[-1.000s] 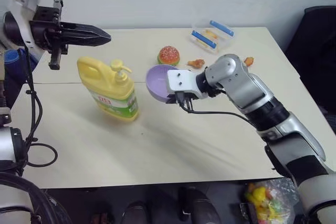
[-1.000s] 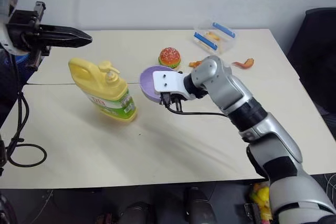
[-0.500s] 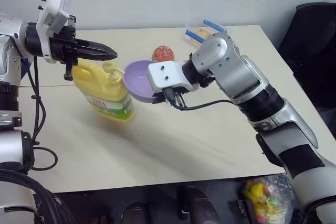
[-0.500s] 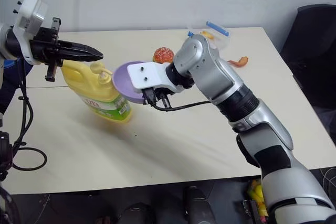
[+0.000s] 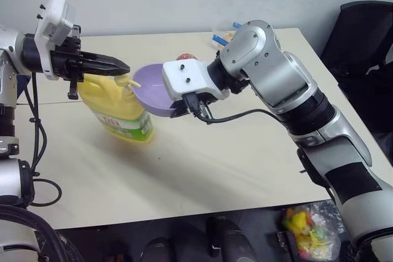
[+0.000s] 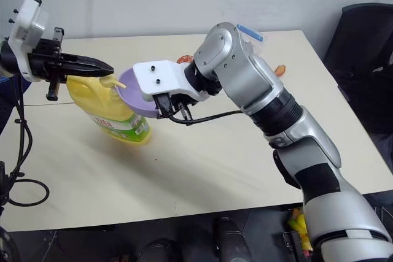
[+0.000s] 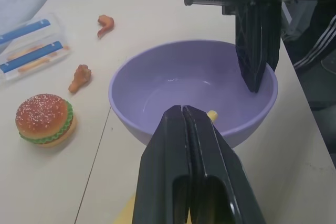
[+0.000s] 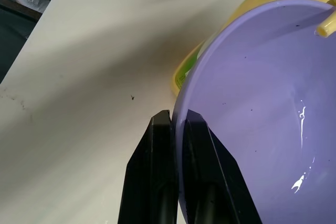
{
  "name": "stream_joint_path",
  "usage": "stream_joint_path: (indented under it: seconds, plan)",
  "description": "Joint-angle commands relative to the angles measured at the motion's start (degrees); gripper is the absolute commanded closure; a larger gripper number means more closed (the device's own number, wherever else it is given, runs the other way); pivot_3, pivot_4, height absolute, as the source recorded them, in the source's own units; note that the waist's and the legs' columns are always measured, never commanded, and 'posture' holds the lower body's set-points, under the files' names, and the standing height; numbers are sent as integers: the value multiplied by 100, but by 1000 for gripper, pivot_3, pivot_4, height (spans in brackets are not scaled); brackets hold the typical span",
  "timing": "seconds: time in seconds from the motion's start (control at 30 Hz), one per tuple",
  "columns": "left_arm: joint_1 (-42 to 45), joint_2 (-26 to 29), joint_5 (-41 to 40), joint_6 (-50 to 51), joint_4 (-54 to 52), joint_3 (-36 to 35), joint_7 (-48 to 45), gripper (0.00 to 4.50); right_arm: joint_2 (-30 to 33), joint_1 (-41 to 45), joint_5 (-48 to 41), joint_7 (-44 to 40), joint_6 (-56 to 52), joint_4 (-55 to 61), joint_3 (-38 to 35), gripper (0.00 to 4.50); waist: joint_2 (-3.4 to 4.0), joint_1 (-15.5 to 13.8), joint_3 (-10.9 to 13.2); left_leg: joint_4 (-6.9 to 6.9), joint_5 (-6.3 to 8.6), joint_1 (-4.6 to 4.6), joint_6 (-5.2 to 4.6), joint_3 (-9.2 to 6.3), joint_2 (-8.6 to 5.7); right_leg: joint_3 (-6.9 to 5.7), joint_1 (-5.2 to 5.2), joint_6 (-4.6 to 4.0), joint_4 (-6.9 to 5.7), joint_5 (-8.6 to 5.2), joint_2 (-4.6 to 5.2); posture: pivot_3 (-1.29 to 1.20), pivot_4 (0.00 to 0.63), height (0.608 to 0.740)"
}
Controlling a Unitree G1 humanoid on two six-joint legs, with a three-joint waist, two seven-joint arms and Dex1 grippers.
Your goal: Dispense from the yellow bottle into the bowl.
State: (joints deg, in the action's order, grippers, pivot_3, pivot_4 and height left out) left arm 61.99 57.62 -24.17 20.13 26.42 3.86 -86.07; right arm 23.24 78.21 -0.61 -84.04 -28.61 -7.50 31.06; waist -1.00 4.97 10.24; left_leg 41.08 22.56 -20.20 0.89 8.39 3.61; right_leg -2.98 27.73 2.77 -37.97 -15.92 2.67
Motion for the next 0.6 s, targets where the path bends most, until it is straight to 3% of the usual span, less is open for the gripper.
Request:
stream_joint_path:
  seconds: [0.03, 0.6]
  plan:
    - [-64, 173, 91, -136, -247, -83, -507, 4469, -37, 116, -24, -50, 153, 77, -74, 4500, 0, -1, 0, 0, 0, 0, 0, 0, 1, -1, 0, 0, 0, 0, 0, 0, 150, 740]
    - [-107, 49, 284, -442, -90, -176, -302, 4469, 23, -160, 152, -121, 315, 95, 48, 4500, 0, -4, 0, 4, 0, 1, 0, 1, -2, -1, -1, 0, -5, 0, 0, 0, 150, 740]
